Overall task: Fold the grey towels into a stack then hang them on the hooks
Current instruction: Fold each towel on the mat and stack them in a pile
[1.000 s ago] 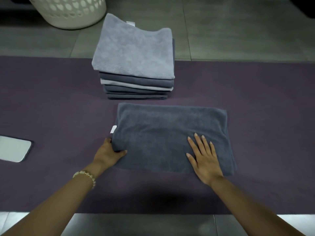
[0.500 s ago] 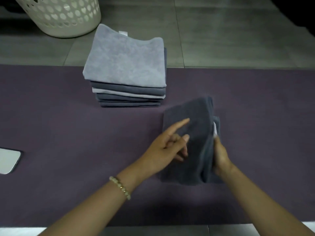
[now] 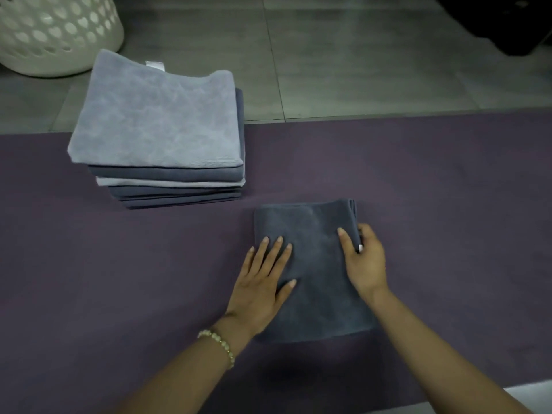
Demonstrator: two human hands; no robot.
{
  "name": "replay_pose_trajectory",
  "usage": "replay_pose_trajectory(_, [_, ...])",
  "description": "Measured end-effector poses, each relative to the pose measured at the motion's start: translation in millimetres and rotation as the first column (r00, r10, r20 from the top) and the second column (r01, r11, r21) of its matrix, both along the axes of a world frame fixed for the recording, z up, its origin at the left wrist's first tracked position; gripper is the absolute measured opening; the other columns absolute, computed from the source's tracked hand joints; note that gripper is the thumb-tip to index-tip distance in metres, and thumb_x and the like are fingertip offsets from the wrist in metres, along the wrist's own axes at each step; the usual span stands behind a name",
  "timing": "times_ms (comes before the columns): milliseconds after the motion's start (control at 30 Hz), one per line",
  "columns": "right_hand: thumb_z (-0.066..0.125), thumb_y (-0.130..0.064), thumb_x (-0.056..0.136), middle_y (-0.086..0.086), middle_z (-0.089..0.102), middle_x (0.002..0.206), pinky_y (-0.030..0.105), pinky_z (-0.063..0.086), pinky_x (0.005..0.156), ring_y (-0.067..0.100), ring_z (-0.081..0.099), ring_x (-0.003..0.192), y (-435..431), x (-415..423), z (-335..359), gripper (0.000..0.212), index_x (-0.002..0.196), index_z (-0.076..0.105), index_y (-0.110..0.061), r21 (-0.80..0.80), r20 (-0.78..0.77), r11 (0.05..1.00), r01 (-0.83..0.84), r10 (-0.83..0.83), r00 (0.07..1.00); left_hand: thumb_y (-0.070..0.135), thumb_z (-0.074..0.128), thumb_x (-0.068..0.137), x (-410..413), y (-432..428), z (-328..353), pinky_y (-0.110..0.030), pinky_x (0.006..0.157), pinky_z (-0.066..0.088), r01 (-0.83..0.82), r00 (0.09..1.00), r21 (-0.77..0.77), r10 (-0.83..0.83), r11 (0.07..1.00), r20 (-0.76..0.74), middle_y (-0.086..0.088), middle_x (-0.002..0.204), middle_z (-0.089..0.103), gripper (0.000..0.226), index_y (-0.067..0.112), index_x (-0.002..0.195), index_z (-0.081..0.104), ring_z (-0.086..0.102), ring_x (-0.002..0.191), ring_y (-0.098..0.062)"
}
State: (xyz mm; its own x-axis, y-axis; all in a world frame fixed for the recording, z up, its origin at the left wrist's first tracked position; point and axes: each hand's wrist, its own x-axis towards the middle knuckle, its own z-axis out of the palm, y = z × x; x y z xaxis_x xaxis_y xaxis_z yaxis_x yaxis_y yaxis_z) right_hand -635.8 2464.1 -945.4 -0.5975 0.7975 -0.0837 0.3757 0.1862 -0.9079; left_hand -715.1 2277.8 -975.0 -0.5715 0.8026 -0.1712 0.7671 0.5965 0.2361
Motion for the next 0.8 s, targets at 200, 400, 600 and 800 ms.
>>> replay_pose_trajectory(200, [0.061,-0.032,0.091,-0.003,0.046,0.058,0.027,0.038,0.055,0.009,0.042,0.052,23,8,-27,0.035,0.064,0.046,-0.015,-0.095,0.211,0.993,0.07,-0.049,0.976,0.054,0.006,0.098,-6,20,-12,-0.04,0.112,0.011,0.009,1.0,-0.016,-0.009,1.0,-0.014,-0.004,0.151,0.037,0.066,0.017,0.146,0.031,0.023,0.139,-0.021])
replay_pose_trajectory(400, [0.073,-0.034,0.081,-0.001,0.061,0.065,0.02,0.048,0.054,0.01,0.055,0.059,25,21,-19,0.032,0.078,0.058,-0.006,-0.261,0.178,0.963,0.072,-0.025,0.984,0.073,-0.011,0.075,-62,64,1,-0.037,0.117,-0.004,0.04,0.999,-0.045,-0.041,0.998,-0.013,-0.003,0.159,0.016,0.097,0.018,0.152,0.01,0.012,0.147,-0.021])
replay_pose_trajectory(600, [0.072,-0.037,0.081,0.001,0.051,0.054,0.022,0.041,0.05,0.01,0.045,0.052,11,63,-30,0.043,0.057,0.045,-0.013,-0.248,0.304,0.968,0.038,0.041,0.952,0.071,0.044,0.082,-95,91,17,-0.036,0.105,0.027,0.01,0.994,-0.171,0.009,0.985,0.112,-0.009,0.136,0.042,0.08,0.015,0.139,0.035,0.038,0.126,-0.027])
replay_pose_trajectory(800, [0.062,-0.054,0.082,-0.005,0.056,0.06,0.025,0.043,0.061,0.009,0.049,0.057,19,75,-20,0.043,0.067,0.05,-0.015,-0.236,0.378,0.97,0.05,0.044,0.925,0.046,0.076,0.074,-106,111,83,-0.026,0.08,0.05,0.092,0.898,-0.313,0.057,0.945,0.436,-0.002,0.105,0.068,0.041,0.017,0.101,0.066,0.064,0.094,-0.019])
